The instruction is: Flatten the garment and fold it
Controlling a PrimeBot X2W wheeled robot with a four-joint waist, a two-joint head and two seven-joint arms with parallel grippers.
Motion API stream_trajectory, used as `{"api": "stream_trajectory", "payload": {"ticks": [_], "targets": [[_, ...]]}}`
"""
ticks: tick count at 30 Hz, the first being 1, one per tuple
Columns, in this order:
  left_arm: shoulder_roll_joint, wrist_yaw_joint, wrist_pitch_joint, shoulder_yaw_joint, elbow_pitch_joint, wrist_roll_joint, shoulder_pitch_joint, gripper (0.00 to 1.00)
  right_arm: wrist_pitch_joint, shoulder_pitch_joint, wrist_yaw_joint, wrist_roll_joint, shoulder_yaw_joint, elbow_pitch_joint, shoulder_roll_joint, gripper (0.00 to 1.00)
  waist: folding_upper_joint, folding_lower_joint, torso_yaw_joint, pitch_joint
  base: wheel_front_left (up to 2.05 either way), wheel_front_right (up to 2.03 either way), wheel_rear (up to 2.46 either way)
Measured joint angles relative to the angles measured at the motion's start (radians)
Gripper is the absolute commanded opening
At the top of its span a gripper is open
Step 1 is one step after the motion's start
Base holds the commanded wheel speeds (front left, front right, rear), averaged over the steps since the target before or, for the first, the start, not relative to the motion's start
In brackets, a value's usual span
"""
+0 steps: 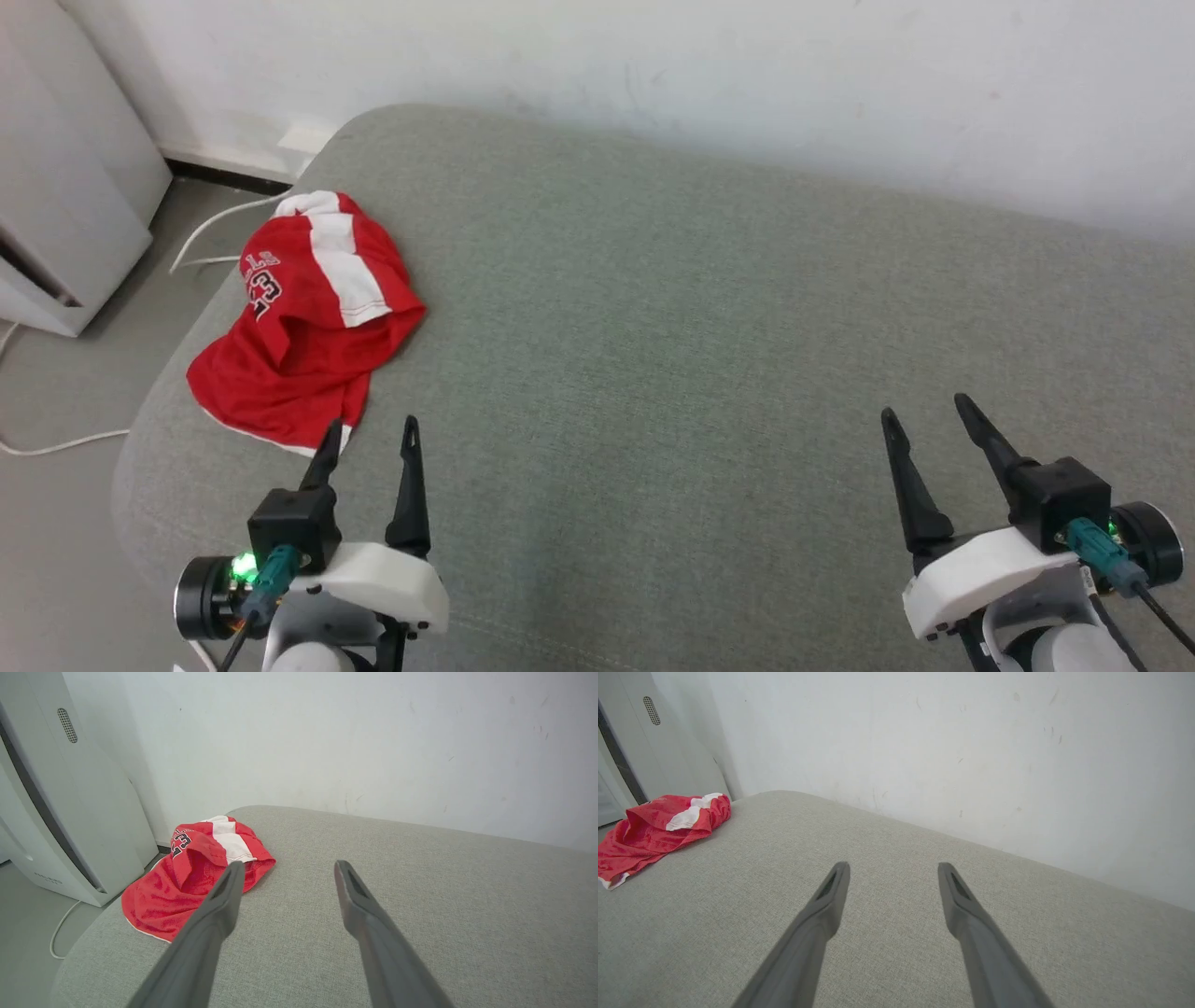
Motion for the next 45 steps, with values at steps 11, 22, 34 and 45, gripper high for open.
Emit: {"api": "stream_trajectory", "payload": {"ticks": [11, 22, 34, 45], "targets": [[0.000, 0.014, -0.021, -0.007, 0.020, -0.019, -0.012, 1.00, -0.013, -0.009, 0.000, 0.000, 0.001, 0.006, 0.000, 1.00, 0.0000, 0.0000, 0.054, 0.007, 0.00, 0.00, 0.00], [0.000, 0.031, -0.045, -0.010, 0.043, -0.040, -0.018, 1.00, -0.027, -0.014, 0.000, 0.008, 0.008, 0.017, 0.000, 1.00, 0.0000, 0.0000, 0.108, 0.015, 0.00, 0.00, 0.00], [0.001, 0.049, -0.071, -0.010, 0.062, -0.056, -0.020, 1.00, -0.037, -0.026, 0.000, 0.011, 0.016, 0.026, 0.000, 1.00, 0.0000, 0.0000, 0.159, 0.025, 0.00, 0.00, 0.00], [0.002, 0.067, -0.093, -0.005, 0.070, -0.072, -0.022, 1.00, -0.046, -0.030, 0.000, 0.011, 0.018, 0.031, 0.000, 1.00, 0.0000, 0.0000, 0.201, 0.030, 0.00, 0.00, 0.00]]}}
